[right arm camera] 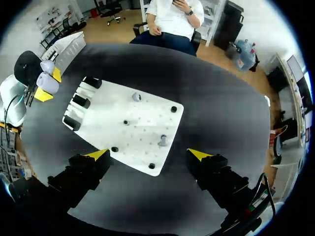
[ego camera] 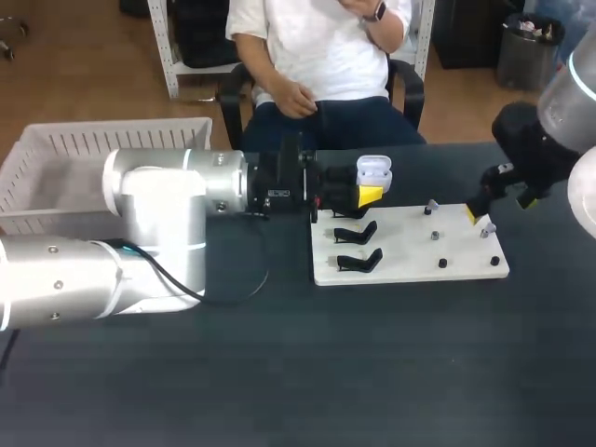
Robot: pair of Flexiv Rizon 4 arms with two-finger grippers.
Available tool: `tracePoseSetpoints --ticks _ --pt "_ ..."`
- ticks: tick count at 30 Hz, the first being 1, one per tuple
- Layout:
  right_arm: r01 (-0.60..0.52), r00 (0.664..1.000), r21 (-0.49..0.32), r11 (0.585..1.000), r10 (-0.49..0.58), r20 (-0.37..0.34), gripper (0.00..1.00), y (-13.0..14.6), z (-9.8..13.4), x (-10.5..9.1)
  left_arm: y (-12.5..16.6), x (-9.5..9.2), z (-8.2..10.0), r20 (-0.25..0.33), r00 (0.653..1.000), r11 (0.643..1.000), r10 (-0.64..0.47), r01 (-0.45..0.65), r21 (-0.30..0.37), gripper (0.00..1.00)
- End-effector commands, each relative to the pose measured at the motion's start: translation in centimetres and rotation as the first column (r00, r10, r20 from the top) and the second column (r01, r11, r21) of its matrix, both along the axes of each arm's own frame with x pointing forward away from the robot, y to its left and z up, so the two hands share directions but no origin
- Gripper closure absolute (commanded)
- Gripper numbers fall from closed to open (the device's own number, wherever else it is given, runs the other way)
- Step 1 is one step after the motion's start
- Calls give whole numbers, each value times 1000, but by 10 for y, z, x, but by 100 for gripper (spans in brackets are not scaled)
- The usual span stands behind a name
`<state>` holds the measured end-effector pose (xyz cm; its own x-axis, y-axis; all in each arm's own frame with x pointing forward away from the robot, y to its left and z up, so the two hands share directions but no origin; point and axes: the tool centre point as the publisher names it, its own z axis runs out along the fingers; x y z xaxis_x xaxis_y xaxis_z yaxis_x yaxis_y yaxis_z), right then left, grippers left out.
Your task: Pick up each earbud case from the left stands, insert the matching earbuds, close the lid, and place the case in the box.
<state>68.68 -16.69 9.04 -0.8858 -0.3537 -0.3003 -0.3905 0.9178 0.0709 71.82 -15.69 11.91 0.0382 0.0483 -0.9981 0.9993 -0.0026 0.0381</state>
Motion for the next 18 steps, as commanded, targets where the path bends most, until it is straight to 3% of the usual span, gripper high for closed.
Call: tracePoseSetpoints --ticks 1,7,10,18 --pt "5 1000 -61 998 -6 -3 0 3 -4 2 0 -1 0 3 1000 1000 5 -5 -3 100" --pt "20 999 -118 993 -23 -24 0 -6 -8 4 0 -1 0 3 1000 1000 5 -5 -3 100" --pt "19 997 -187 982 -33 -69 0 -10 -16 5 0 -1 0 3 1000 1000 5 -5 -3 100" --pt "-13 995 -215 977 -8 -96 0 -9 -42 7 0 -1 0 3 1000 1000 5 -5 -3 100"
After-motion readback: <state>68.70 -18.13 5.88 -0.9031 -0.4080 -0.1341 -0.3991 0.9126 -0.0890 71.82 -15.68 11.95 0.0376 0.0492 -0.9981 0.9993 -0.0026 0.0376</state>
